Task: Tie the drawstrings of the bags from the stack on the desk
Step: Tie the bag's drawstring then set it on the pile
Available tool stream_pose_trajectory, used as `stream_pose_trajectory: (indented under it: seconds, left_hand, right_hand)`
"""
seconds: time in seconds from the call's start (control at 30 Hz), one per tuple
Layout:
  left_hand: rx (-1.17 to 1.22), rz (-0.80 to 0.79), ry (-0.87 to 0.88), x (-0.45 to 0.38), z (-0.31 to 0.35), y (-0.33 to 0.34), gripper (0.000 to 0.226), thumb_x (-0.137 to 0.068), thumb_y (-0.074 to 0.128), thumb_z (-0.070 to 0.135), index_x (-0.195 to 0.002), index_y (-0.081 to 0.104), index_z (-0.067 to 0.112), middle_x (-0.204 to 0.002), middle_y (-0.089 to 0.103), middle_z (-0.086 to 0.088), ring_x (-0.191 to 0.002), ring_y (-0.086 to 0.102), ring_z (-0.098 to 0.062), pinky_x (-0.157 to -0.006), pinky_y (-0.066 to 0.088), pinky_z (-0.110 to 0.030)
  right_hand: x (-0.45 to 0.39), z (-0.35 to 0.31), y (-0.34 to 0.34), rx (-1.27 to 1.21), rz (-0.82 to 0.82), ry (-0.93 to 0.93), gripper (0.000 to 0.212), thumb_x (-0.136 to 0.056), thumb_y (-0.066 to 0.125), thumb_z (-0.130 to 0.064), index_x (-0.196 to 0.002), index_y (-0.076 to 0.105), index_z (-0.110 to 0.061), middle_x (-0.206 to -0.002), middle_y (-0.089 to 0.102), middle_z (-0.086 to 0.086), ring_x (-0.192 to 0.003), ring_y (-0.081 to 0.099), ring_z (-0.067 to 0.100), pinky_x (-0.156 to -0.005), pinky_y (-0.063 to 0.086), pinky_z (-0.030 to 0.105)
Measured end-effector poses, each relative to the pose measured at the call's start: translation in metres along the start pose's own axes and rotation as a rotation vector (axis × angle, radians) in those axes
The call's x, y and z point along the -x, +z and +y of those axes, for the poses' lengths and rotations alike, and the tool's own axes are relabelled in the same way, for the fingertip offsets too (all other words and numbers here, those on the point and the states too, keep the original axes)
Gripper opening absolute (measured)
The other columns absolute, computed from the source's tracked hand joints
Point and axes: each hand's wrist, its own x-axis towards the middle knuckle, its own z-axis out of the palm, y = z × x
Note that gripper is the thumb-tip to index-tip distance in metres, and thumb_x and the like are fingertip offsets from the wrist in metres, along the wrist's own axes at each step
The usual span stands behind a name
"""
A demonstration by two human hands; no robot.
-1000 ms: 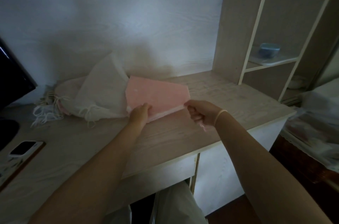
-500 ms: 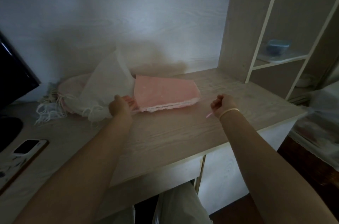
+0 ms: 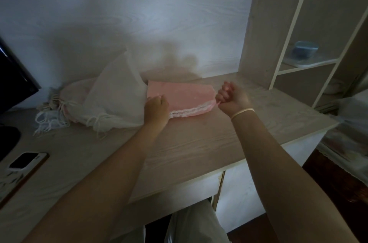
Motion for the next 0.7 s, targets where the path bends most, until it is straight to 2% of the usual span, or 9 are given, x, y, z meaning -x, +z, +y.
stream_pose_trajectory:
  seconds: [0.07, 0.17, 0.27, 0.33, 0.4, 0.47, 0.57, 0.6, 0.7]
  left_hand:
    - [-0.095, 0.000, 0.065, 0.002, 0.001, 0.002, 0.055, -0.085, 0.022, 0.026, -0.080, 0.064, -0.008, -0.087, 0.065, -0.028, -0.091, 0.057, -0.039, -0.083, 0.042, -0.044]
    - [-0.178, -0.031, 0.113, 0.006, 0.003, 0.003, 0.055, -0.087, 0.022, 0.024, -0.084, 0.067, -0.007, -0.090, 0.067, -0.028, -0.093, 0.058, -0.042, -0.086, 0.043, -0.047]
    - [-0.234, -0.029, 0.188, 0.006, 0.001, 0.007, 0.055, -0.088, 0.023, 0.026, -0.089, 0.070, -0.002, -0.094, 0.069, -0.025, -0.096, 0.057, -0.041, -0.087, 0.043, -0.046]
    - [-0.258, -0.001, 0.137, 0.001, -0.005, 0.004, 0.056, -0.093, 0.023, 0.032, -0.092, 0.071, 0.004, -0.096, 0.067, -0.024, -0.097, 0.056, -0.038, -0.086, 0.044, -0.042]
    - [-0.278, 0.036, 0.081, -0.004, -0.010, -0.002, 0.056, -0.095, 0.023, 0.034, -0.093, 0.071, 0.006, -0.095, 0.066, -0.024, -0.098, 0.055, -0.036, -0.085, 0.043, -0.041]
    - [-0.297, 0.027, 0.131, -0.008, -0.011, -0.003, 0.066, -0.088, 0.014, 0.036, -0.090, 0.071, 0.003, -0.088, 0.068, -0.023, -0.095, 0.055, -0.035, -0.083, 0.042, -0.042]
    - [-0.338, 0.017, 0.192, -0.009, -0.004, 0.001, 0.065, -0.086, 0.013, 0.036, -0.087, 0.070, 0.004, -0.078, 0.065, -0.021, -0.091, 0.054, -0.033, -0.078, 0.039, -0.042]
    - [-0.345, 0.021, 0.208, -0.010, -0.004, 0.001, 0.061, -0.087, 0.016, 0.034, -0.086, 0.069, 0.005, -0.077, 0.063, -0.021, -0.090, 0.053, -0.033, -0.077, 0.037, -0.041]
    - [-0.338, 0.044, 0.193, -0.014, -0.019, -0.006, 0.044, -0.088, 0.028, 0.022, -0.083, 0.068, 0.003, -0.081, 0.060, -0.023, -0.089, 0.053, -0.035, -0.077, 0.038, -0.040]
  right_hand:
    - [0.001, 0.004, 0.004, -0.027, -0.084, 0.009, 0.034, -0.098, 0.044, -0.037, -0.075, 0.056, -0.015, -0.039, 0.025, -0.005, -0.030, 0.017, 0.009, -0.033, 0.013, 0.019]
    - [0.005, 0.012, 0.017, -0.105, -0.153, -0.004, 0.035, -0.095, 0.050, -0.042, -0.075, 0.063, -0.017, -0.040, 0.024, -0.006, -0.031, 0.016, 0.009, -0.035, 0.012, 0.019]
    - [0.003, 0.018, 0.026, -0.083, -0.148, -0.003, 0.042, -0.101, 0.037, -0.038, -0.092, 0.068, -0.011, -0.046, 0.036, -0.003, -0.034, 0.024, 0.010, -0.037, 0.019, 0.019]
    - [-0.004, 0.017, 0.025, 0.041, -0.098, -0.042, 0.052, -0.103, 0.025, -0.039, -0.102, 0.065, -0.005, -0.053, 0.048, 0.002, -0.041, 0.037, 0.013, -0.045, 0.031, 0.022]
    - [-0.011, 0.013, 0.016, 0.249, 0.024, -0.115, 0.060, -0.104, 0.019, -0.041, -0.101, 0.064, -0.001, -0.060, 0.052, 0.007, -0.051, 0.044, 0.017, -0.053, 0.039, 0.026]
    - [-0.018, 0.014, 0.004, 0.585, 0.166, -0.230, 0.062, -0.104, 0.021, -0.041, -0.094, 0.067, 0.000, -0.063, 0.051, 0.008, -0.055, 0.045, 0.018, -0.056, 0.041, 0.028]
    - [-0.021, 0.025, -0.009, 1.151, 0.210, -0.349, 0.060, -0.102, 0.024, -0.039, -0.075, 0.067, -0.008, -0.068, 0.056, 0.008, -0.063, 0.051, 0.021, -0.065, 0.041, 0.030]
    - [-0.023, 0.028, -0.015, 1.317, 0.223, -0.386, 0.057, -0.102, 0.027, -0.038, -0.076, 0.067, -0.006, -0.075, 0.060, 0.012, -0.072, 0.055, 0.026, -0.071, 0.043, 0.032]
    - [-0.026, 0.022, -0.036, 1.650, 0.309, -0.441, 0.048, -0.102, 0.029, -0.032, -0.101, 0.065, -0.001, -0.104, 0.064, 0.024, -0.097, 0.062, 0.036, -0.089, 0.048, 0.038]
